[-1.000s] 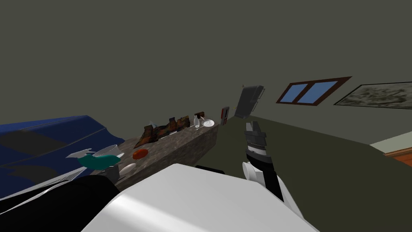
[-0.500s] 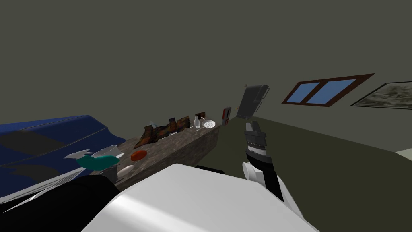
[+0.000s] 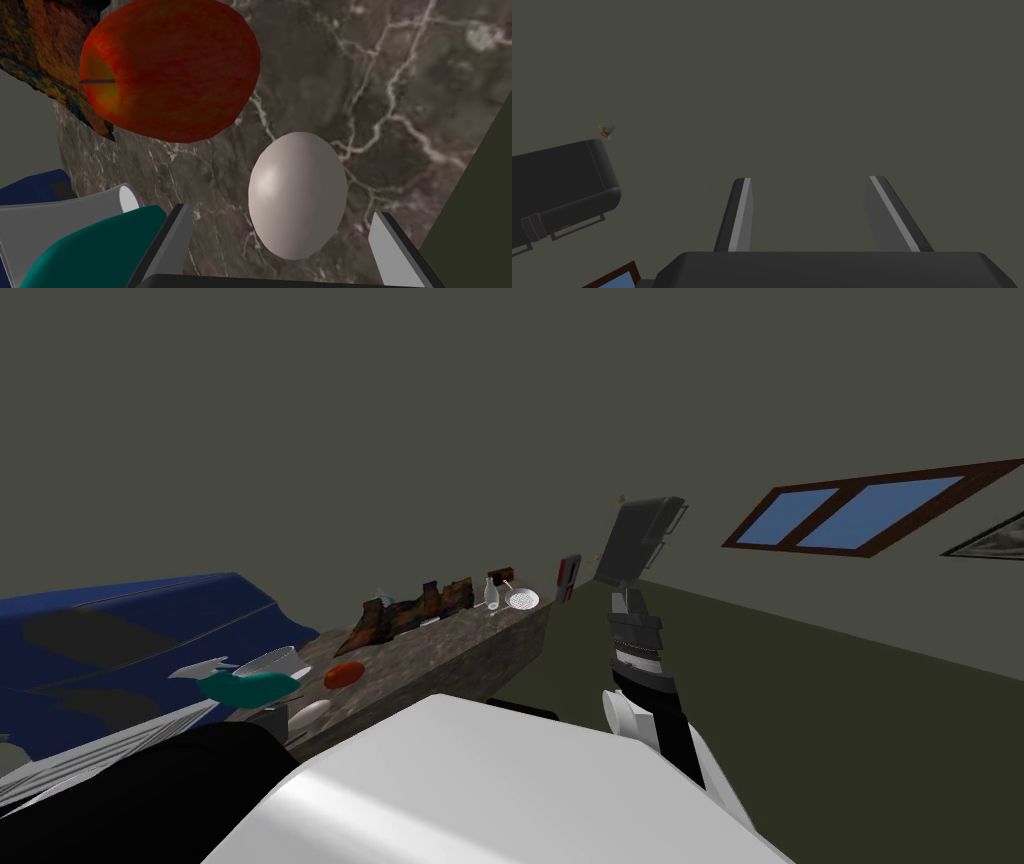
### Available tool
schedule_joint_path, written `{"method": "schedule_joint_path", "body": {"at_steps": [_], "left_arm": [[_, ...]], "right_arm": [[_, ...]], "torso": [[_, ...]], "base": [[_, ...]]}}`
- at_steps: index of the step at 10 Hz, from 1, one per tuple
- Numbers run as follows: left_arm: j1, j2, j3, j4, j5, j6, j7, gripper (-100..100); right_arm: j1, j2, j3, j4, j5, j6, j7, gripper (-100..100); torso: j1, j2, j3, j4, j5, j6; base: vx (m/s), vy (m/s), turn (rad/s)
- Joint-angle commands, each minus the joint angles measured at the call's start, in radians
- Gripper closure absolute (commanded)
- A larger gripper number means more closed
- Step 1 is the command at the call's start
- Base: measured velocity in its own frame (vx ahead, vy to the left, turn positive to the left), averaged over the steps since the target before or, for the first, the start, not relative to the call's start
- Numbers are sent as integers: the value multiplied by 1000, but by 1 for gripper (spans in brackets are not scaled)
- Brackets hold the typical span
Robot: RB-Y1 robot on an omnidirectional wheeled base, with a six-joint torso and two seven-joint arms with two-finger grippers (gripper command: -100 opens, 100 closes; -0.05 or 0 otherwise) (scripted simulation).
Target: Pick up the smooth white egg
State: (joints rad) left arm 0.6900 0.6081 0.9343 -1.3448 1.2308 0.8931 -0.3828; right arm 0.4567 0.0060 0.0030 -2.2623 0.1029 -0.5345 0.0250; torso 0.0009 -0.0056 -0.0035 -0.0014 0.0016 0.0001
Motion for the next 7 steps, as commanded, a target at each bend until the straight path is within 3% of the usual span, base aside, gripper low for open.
{"method": "schedule_joint_path", "body": {"at_steps": [1,2,3,4,5,6,7], "left_arm": [[-3,-2,2,5,4,3,-36,-100],[-17,-14,29,32,34,20,-72,-100],[-17,-14,29,32,34,20,-99,-100],[-17,-14,29,32,34,20,-115,-100],[-16,-13,29,32,33,20,-101,-100],[-16,-13,29,32,33,20,-106,100],[-15,-14,28,32,33,20,-105,100]], "right_arm": [[0,0,0,0,0,0,0,0],[0,0,0,0,0,0,0,0],[0,0,0,0,0,0,0,0],[0,0,0,0,0,0,0,0],[0,0,0,0,0,0,0,0],[0,0,0,0,0,0,0,0],[0,0,0,0,0,0,0,0]], "torso": [[0,0,0,0,0,0],[1,2,1,0,0,0],[2,1,0,0,1,0],[2,0,0,0,2,1],[2,1,1,0,2,2],[3,2,1,1,3,2],[3,3,2,1,2,2]], "base": [[40,-5,11],[72,9,136],[77,-2,80],[39,-12,0],[13,-6,-2],[0,0,0],[0,0,0]]}}
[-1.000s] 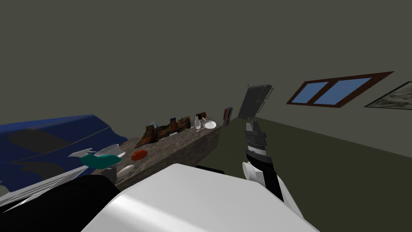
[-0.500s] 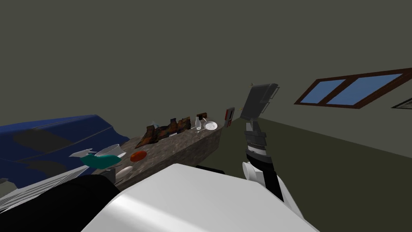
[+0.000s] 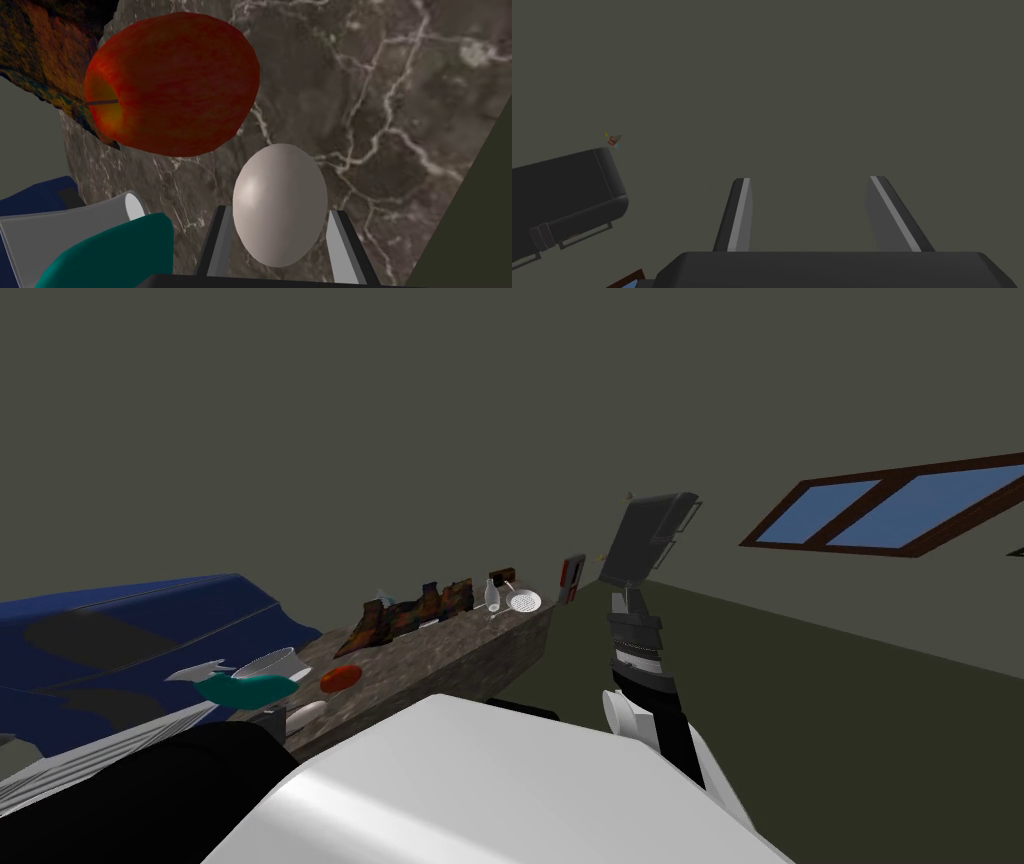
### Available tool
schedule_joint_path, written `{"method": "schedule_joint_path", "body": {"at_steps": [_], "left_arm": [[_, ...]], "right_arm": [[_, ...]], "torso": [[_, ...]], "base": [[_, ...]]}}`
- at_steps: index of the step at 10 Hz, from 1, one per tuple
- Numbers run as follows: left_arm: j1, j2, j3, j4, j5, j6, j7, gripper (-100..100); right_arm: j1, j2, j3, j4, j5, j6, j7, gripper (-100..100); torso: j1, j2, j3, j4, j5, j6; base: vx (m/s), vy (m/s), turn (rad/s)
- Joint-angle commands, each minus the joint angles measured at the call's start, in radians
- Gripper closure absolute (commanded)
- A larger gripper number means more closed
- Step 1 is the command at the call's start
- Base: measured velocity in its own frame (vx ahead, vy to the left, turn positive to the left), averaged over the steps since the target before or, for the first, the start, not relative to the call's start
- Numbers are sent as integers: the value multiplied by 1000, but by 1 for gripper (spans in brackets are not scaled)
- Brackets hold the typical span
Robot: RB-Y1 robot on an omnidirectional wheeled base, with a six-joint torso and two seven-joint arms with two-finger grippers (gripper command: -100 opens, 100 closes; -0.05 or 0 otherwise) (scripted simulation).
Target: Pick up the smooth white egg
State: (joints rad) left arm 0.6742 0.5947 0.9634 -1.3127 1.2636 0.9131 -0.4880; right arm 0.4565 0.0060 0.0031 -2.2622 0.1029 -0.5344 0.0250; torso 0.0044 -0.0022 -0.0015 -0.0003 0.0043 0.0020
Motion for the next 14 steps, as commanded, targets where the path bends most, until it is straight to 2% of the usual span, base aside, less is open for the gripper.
{"method": "schedule_joint_path", "body": {"at_steps": [1,3,4,5,6,7,9,10,12,13,14], "left_arm": [[0,0,0,0,0,0,0,100],[0,0,0,0,0,0,0,100],[0,0,0,0,0,0,0,0],[13,11,-27,-27,-29,-17,50,100],[13,11,-27,-27,-29,-17,69,100],[27,23,-53,-54,-59,-34,102,100],[27,23,-53,-54,-59,-34,148,100],[42,35,-80,-81,-89,-51,182,100],[42,35,-80,-81,-89,-51,226,100],[56,48,-107,-108,-119,-68,262,100],[56,48,-107,-108,-119,-68,289,100]], "right_arm": [[0,0,0,0,0,0,0,0],[0,0,0,0,0,0,0,0],[0,0,0,0,0,0,0,0],[0,0,0,0,0,0,0,0],[0,0,0,0,0,0,0,0],[0,0,0,0,0,0,0,0],[0,0,0,0,0,0,0,0],[0,0,0,0,0,0,0,0],[0,0,0,0,0,0,0,0],[0,0,0,0,0,0,0,0],[0,0,0,0,0,0,0,0]], "torso": [[0,0,0,0,0,0],[0,0,0,0,0,0],[0,0,0,0,0,0],[0,0,0,0,0,0],[0,4,2,1,0,1],[1,6,3,1,0,0],[1,8,4,1,0,-1],[1,5,3,1,0,-1],[1,5,3,1,-1,0],[0,3,2,1,0,-1],[0,5,3,1,0,0]], "base": [[0,0,0],[0,0,0],[0,0,0],[-81,5,-147],[-100,19,-117],[-124,18,-142],[-76,12,-27],[-68,6,-143],[-55,10,-39],[-79,2,-97],[-87,6,-96]]}}
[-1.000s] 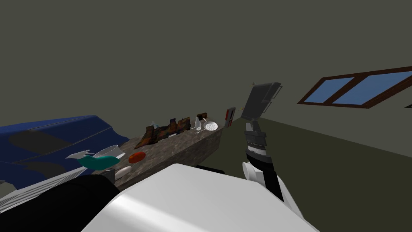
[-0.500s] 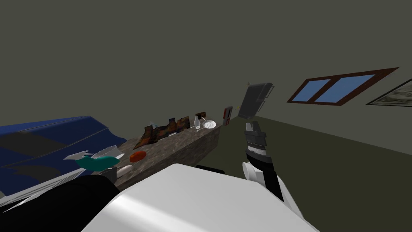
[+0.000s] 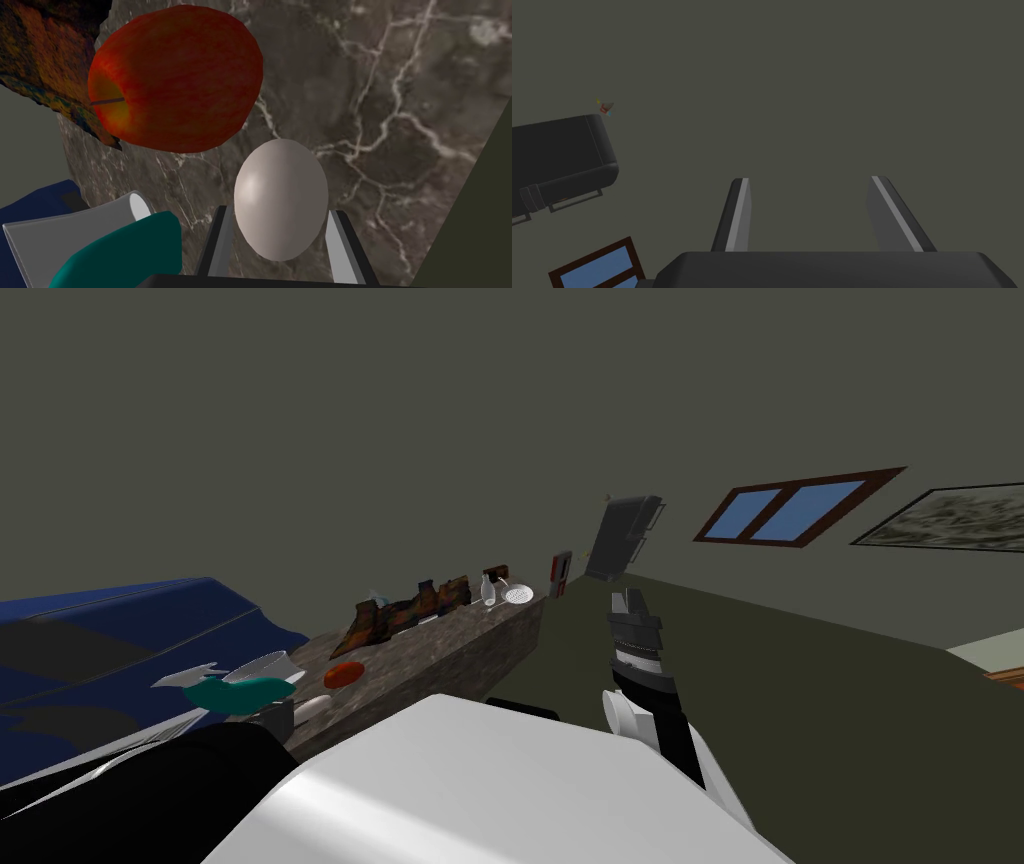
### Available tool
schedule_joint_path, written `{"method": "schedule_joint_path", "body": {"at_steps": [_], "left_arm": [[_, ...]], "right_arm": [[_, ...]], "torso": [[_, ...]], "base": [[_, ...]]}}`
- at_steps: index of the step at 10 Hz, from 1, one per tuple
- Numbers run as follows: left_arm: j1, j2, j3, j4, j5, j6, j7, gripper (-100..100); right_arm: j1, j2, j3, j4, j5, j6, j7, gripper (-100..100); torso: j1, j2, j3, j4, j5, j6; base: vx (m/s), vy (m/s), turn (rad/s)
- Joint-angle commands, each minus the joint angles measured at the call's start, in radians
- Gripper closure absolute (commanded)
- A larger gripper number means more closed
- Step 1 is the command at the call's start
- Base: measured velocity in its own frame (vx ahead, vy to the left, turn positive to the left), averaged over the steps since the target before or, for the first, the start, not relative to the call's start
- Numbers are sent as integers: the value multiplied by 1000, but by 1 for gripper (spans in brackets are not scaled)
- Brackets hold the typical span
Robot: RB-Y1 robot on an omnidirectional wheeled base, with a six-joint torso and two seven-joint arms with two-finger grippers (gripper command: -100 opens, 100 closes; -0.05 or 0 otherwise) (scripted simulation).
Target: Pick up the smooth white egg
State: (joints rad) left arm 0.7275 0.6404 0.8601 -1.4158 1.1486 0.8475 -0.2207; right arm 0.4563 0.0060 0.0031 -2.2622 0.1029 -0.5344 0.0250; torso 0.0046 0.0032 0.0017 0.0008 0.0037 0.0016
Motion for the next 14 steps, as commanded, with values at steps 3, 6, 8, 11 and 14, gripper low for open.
{"method": "schedule_joint_path", "body": {"at_steps": [3,6,8,11,14], "left_arm": [[17,14,-30,-32,-34,-20,100,100],[31,26,-57,-59,-65,-37,178,100],[45,38,-83,-86,-95,-54,229,100],[60,50,-110,-113,-125,-71,311,100],[74,62,-136,-140,-155,-88,386,100]], "right_arm": [[0,0,0,0,0,0,0,0],[0,0,0,0,0,0,0,0],[0,0,0,0,0,0,0,0],[0,0,0,0,0,0,0,0],[0,0,0,0,0,0,0,0]], "torso": [[0,0,0,0,0,0],[-1,0,0,0,0,0],[0,-1,-1,0,0,-1],[0,-2,-1,0,-1,-1],[-1,-1,0,0,-1,-2]], "base": [[-67,5,-72],[-70,3,-73],[-52,-1,-59],[-69,6,-74],[-65,3,-62]]}}
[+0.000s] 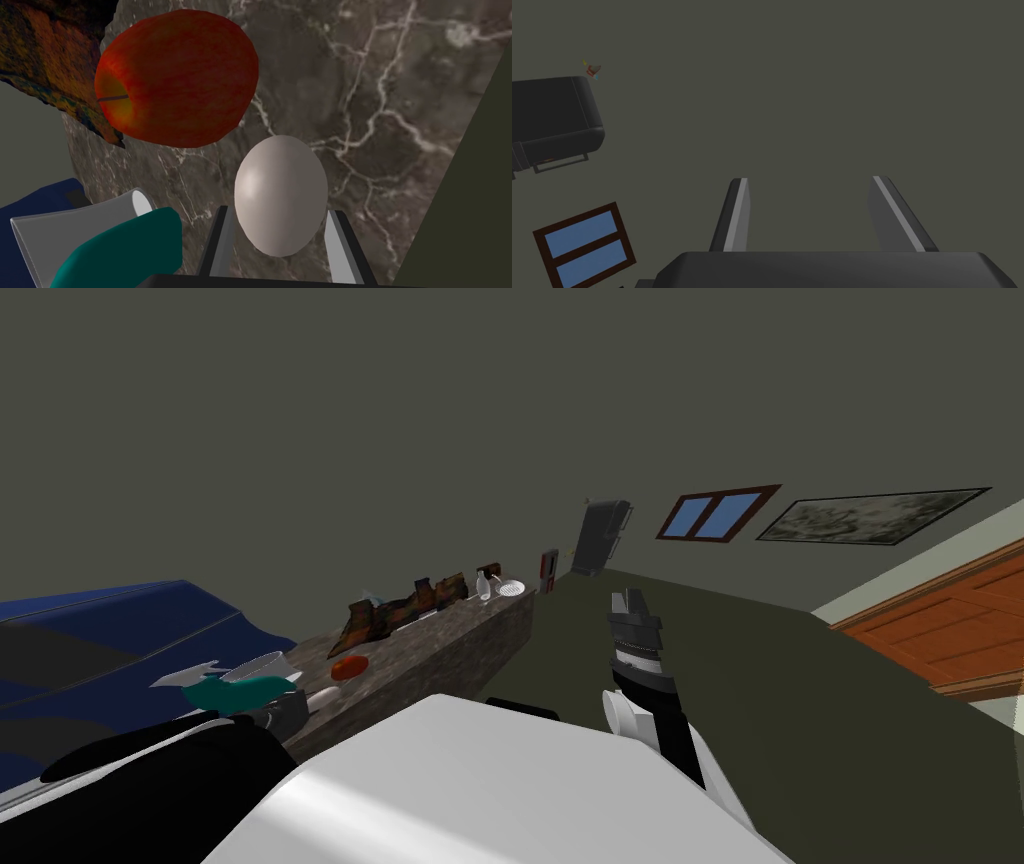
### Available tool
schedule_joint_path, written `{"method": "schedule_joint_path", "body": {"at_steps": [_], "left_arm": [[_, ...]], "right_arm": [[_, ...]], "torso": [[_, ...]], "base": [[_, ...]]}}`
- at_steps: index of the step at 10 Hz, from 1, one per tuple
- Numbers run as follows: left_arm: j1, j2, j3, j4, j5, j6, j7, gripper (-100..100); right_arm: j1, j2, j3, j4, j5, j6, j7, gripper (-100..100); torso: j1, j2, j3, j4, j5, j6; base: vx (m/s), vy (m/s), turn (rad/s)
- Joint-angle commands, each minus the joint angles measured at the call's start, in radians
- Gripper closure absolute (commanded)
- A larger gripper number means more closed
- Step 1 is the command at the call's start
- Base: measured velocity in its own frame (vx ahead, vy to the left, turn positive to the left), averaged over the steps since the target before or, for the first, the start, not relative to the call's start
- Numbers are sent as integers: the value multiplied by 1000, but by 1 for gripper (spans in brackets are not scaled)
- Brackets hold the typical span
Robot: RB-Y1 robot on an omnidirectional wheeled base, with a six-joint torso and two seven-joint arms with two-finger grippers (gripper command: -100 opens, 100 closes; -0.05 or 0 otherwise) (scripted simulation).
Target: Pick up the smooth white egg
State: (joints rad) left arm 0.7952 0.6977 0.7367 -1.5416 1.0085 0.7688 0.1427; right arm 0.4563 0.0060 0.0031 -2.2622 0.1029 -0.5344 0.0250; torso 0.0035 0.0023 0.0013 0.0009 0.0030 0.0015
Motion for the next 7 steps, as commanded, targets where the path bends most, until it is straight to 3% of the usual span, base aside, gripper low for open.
{"method": "schedule_joint_path", "body": {"at_steps": [1,4,5,6,7], "left_arm": [[6,5,-13,-14,-15,-10,50,100],[20,17,-40,-41,-45,-27,132,100],[20,17,-40,-41,-45,-27,147,100],[19,17,-39,-42,-44,-26,133,100],[20,17,-39,-41,-45,-26,137,0]], "right_arm": [[0,0,0,0,0,0,0,0],[0,0,0,0,0,0,0,0],[0,0,0,0,0,0,0,0],[0,0,0,0,0,0,0,0],[0,0,0,0,0,0,0,0]], "torso": [[0,0,0,0,0,0],[0,1,1,0,0,0],[0,2,1,0,0,-1],[0,0,0,0,0,-2],[0,-2,-1,0,0,-2]], "base": [[-72,-16,-109],[-76,3,-80],[-40,-1,8],[-11,-2,9],[0,0,0]]}}
